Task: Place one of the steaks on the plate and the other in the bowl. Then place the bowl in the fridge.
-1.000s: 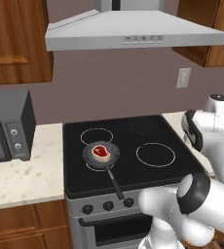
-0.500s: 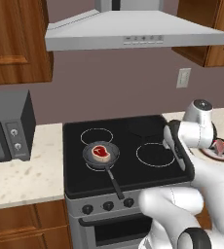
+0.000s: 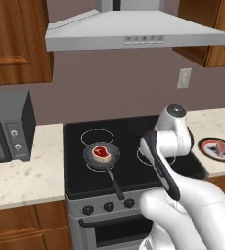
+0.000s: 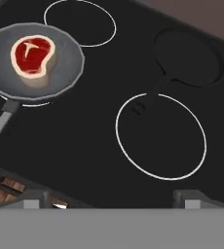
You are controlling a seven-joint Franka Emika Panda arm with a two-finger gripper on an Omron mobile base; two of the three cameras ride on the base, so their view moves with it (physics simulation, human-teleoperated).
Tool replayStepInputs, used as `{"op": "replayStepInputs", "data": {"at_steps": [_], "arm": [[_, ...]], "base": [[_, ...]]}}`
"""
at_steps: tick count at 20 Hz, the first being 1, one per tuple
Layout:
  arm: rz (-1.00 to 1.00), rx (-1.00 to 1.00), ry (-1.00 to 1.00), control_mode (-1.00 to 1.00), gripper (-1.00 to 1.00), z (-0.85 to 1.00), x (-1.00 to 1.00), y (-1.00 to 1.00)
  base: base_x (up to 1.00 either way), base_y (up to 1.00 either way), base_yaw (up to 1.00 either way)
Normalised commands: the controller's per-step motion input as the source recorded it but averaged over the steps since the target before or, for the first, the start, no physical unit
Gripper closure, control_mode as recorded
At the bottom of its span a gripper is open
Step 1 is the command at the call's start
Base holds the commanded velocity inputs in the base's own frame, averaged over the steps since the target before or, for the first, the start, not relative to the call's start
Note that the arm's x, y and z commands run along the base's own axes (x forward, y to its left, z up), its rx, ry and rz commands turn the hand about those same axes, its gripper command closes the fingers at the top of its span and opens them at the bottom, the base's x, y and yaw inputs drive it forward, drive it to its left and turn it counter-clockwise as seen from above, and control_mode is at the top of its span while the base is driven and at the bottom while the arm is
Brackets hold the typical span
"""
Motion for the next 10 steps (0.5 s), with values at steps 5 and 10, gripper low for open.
{"op": "replayStepInputs", "data": {"at_steps": [5, 10], "arm": [[0.11, -0.11, 0.06, -1.0, -1.0, 0.28, 0.03, 1.0], [-0.11, -0.05, 0.03, -1.0, -1.0, 0.03, 0.12, 0.83]], "base": [[0.0, 0.0, 0.0], [0.0, 0.0, 0.0]]}}
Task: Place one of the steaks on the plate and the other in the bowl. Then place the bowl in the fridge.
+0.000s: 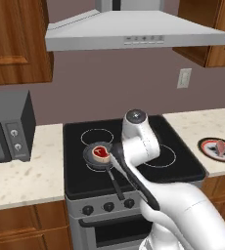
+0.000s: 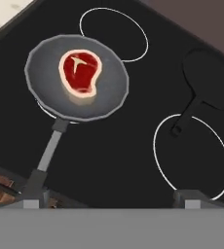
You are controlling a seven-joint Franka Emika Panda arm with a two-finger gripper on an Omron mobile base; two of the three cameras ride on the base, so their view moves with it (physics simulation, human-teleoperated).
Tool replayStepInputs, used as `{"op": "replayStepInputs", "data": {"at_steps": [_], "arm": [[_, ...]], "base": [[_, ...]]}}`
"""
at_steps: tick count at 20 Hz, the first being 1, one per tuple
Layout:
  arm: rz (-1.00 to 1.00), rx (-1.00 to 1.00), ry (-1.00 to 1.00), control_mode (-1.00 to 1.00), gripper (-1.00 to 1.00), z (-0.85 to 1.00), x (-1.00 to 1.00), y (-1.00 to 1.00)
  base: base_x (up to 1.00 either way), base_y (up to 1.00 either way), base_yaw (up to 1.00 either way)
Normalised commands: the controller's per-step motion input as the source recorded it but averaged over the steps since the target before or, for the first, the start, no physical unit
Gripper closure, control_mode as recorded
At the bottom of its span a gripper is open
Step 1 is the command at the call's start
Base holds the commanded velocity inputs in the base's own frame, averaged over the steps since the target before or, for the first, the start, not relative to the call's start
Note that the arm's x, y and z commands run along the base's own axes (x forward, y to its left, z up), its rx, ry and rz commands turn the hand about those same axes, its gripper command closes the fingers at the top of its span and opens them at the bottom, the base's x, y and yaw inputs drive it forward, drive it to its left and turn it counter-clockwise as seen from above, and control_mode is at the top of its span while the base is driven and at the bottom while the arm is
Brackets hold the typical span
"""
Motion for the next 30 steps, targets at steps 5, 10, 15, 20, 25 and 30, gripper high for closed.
{"op": "replayStepInputs", "data": {"at_steps": [5, 10, 15, 20, 25, 30], "arm": [[-0.08, 0.0, -0.01, -1.0, -1.0, -0.01, 0.16, 0.44], [0.0, 0.0, 0.08, -1.0, -1.0, -0.08, 0.18, 0.0], [0.0, 0.0, 0.16, -1.0, -1.0, -0.19, 0.36, 0.03], [0.0, 0.0, 0.11, -1.0, -1.0, -0.17, 0.48, 0.43], [-0.06, 0.0, 0.04, -1.0, -1.0, -0.11, 0.24, 0.51], [-0.07, 0.01, 0.07, -1.0, -1.0, -0.17, 0.33, 0.03]], "base": [[0.0, 0.0, 0.0], [0.0, 0.0, 0.0], [0.0, 0.0, 0.0], [0.0, 0.0, 0.0], [0.0, 0.0, 0.0], [0.0, 0.0, 0.0]]}}
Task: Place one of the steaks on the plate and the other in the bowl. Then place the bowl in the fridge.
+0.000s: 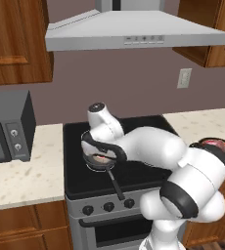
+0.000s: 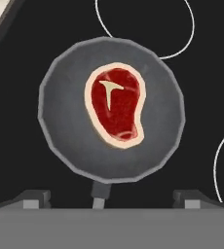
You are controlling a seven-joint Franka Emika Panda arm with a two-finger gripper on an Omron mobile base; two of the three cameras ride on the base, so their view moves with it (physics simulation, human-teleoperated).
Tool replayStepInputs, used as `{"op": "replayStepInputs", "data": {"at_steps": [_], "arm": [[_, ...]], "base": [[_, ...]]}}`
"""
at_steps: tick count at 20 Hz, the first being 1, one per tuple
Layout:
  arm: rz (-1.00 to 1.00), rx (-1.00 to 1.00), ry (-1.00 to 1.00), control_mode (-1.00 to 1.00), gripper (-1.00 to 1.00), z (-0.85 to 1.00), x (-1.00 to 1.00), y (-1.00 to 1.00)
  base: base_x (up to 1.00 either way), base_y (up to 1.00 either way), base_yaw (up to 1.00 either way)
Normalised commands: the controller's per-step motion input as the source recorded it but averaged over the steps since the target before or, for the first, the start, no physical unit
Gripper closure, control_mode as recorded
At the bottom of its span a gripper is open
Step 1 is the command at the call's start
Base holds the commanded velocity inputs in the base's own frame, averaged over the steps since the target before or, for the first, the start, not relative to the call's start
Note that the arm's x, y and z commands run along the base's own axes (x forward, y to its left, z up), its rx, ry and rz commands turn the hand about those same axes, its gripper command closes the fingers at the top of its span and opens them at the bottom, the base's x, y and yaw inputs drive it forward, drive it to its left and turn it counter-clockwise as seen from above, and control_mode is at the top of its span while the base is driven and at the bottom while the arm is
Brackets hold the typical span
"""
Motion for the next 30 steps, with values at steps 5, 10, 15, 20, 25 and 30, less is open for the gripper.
{"op": "replayStepInputs", "data": {"at_steps": [5, 10, 15, 20, 25, 30], "arm": [[-0.01, 0.03, 0.17, -1.0, -1.0, -0.4, 0.43, -0.23], [0.0, 0.09, 0.04, -1.0, -1.0, -0.38, 0.1, -0.06], [0.0, 0.04, -0.03, -1.0, -1.0, -0.09, 0.0, 0.04], [0.0, 0.0, -0.04, -1.0, -1.0, -0.27, 0.04, 0.0], [0.02, 0.0, 0.0, -1.0, -1.0, -0.03, 0.08, -0.01], [0.05, 0.0, 0.01, -1.0, -1.0, -0.01, 0.15, -0.11]], "base": [[0.0, 0.0, 0.0], [0.0, 0.0, 0.0], [0.0, 0.0, 0.0], [0.0, 0.0, 0.0], [0.0, 0.0, 0.0], [0.0, 0.0, 0.0]]}}
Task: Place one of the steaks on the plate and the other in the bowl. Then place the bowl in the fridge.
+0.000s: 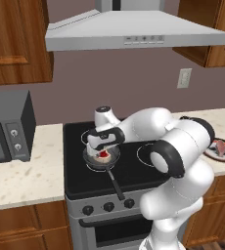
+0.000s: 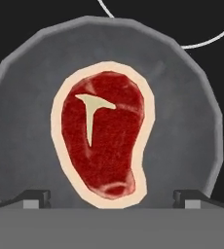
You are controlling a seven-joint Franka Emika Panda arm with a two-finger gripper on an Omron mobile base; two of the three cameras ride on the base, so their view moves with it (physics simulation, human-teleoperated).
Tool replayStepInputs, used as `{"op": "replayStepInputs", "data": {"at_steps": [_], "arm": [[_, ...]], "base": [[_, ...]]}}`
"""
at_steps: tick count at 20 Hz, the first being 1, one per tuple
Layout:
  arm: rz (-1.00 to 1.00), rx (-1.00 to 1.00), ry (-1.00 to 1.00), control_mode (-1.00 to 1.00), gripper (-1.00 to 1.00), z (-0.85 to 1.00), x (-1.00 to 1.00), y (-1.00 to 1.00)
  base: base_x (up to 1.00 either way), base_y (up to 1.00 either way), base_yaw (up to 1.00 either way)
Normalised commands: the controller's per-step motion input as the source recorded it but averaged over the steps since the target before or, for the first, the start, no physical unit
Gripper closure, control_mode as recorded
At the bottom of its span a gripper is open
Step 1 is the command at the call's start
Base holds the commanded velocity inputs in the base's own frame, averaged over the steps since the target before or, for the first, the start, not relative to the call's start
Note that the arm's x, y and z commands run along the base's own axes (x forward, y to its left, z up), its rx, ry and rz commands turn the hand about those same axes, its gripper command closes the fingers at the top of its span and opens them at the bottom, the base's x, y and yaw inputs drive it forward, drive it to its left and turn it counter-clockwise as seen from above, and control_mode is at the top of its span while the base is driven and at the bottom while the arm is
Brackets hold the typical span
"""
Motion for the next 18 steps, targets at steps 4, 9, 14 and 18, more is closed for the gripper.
{"op": "replayStepInputs", "data": {"at_steps": [4, 9, 14, 18], "arm": [[0.05, 0.0, 0.0, -1.0, -1.0, -0.08, 0.13, -0.09], [0.03, 0.0, 0.01, -1.0, -1.0, -0.14, 0.04, -0.01], [0.0, 0.0, 0.0, -1.0, -1.0, -0.04, 0.0, 0.09], [0.0, 0.0, 0.0, -1.0, -1.0, -0.09, 0.0, 0.02]], "base": [[0.0, 0.0, 0.0], [0.0, 0.0, 0.0], [0.0, 0.0, 0.0], [0.0, 0.0, 0.0]]}}
